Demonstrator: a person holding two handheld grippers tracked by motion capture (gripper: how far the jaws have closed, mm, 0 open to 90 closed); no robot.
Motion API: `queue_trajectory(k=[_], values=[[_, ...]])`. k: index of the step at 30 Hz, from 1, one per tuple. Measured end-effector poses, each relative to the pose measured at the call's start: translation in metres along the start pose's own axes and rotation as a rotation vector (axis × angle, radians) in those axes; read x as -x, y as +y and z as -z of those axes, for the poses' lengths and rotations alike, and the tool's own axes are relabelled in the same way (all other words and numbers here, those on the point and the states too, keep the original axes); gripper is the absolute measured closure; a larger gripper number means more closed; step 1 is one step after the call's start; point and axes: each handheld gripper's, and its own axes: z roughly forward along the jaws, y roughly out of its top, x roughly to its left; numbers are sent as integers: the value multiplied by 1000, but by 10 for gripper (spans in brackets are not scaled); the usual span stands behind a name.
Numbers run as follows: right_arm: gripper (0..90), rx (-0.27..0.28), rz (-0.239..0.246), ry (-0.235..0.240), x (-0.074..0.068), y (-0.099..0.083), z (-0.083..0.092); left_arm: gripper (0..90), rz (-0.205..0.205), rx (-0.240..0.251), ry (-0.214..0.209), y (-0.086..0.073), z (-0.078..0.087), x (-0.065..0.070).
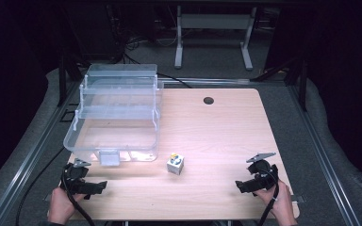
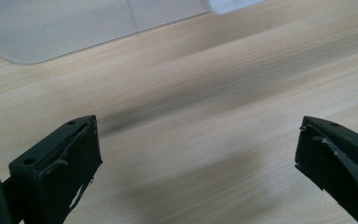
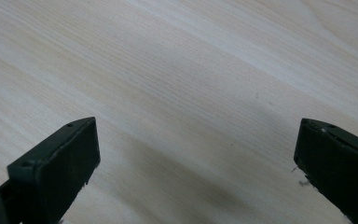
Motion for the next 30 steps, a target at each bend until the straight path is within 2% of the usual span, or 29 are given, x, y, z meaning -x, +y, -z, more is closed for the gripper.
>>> queue_trajectory(k=[4, 8, 10, 11, 12, 16, 20, 23, 30], values=[[9, 4, 8, -15, -4, 1, 1, 2, -5, 4, -10, 1, 0, 1], [9, 4, 23, 11, -8, 4, 2, 2, -11, 0, -11, 1, -2, 2], [9, 0, 27, 0, -10, 5, 2, 2, -11, -6, -13, 1, -3, 2], [9, -1, 32, 13, -11, 7, 2, 2, -11, -5, -12, 1, -3, 2], [9, -4, 40, 0, -12, 9, 3, 2, -12, -7, -10, 0, -4, 2], [9, 2, 65, 4, -17, 22, 5, 2, -7, -10, 0, -5, -2, 1], [11, 34, 109, 28, -26, 40, 8, 2, 7, 1, 11, -7, 1, 0], [11, 25, 127, 35, -30, 46, 7, 2, 6, 16, 12, -5, 2, -1], [9, -2, 169, 54, -41, 67, 4, 2, 6, -1, 8, -8, -2, -4]])
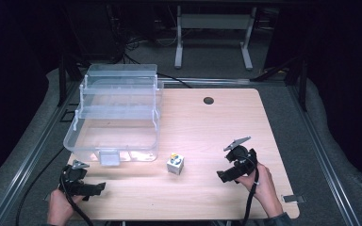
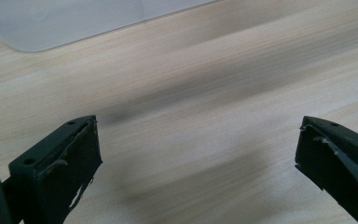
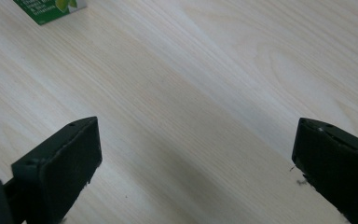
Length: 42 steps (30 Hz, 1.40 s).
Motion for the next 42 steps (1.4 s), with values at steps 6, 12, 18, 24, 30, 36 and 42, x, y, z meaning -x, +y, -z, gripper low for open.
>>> queue_trajectory(k=[6, 12, 18, 24, 30, 36, 42], values=[[9, -16, 37, 20, -7, 18, -5, 2, 4, 8, -1, -1, 2, -1], [3, -17, 83, 39, -19, 40, -8, 1, -2, 14, -4, 0, 2, 1], [0, -53, 139, 50, -28, 63, -9, 1, -3, 11, -6, -1, 2, -1], [0, -60, 168, 70, -33, 78, -10, 1, -11, 5, -9, -1, 0, 0], [0, -82, 241, 97, -53, 100, -16, 0, -9, 4, -9, -1, 0, 0], [5, -124, 315, 111, -73, 121, -29, 0, -16, 5, -8, -1, 0, 1], [17, -179, 372, 145, -92, 138, -50, 0, -21, 4, -10, -2, 0, 0]])
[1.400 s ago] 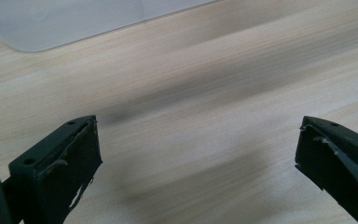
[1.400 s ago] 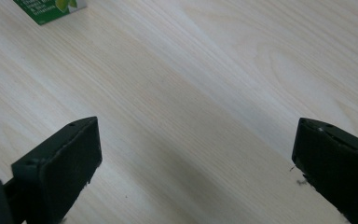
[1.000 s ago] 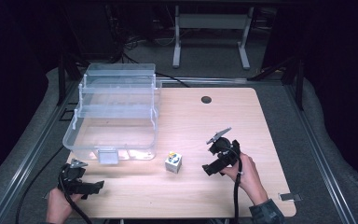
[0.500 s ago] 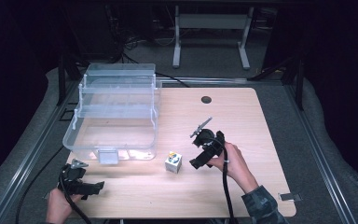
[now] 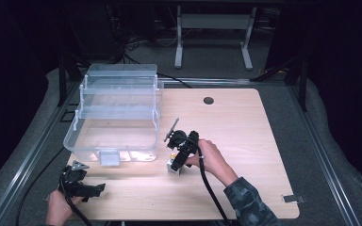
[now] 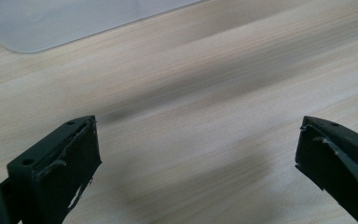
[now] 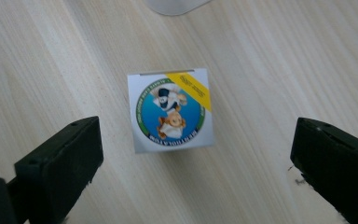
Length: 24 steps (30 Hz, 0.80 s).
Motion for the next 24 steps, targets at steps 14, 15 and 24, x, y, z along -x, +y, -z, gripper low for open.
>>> queue_trajectory(k=[14, 15, 24], values=[[233, -117, 10, 24, -1, 18, -43, 0, -7, 6, 1, 0, 1, -1], [237, -136, 8, 26, 0, 19, -43, 0, -6, 3, 1, 0, 1, -1], [442, -100, 19, 41, -4, 14, -45, 0, -4, -5, 17, -1, 1, -1]])
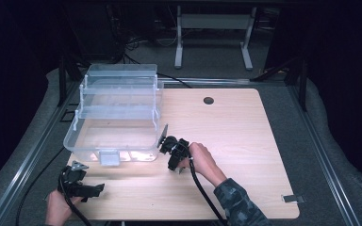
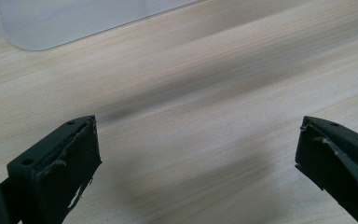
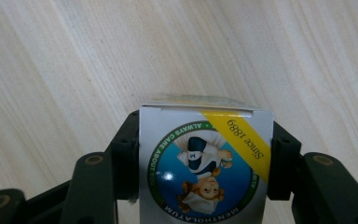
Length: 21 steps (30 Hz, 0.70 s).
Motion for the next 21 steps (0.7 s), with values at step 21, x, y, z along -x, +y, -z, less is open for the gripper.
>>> queue_trajectory(k=[21], values=[[448, 67, -118, -92, 25, -82, 62, 0, -10, -14, 7, 1, -1, 4]])
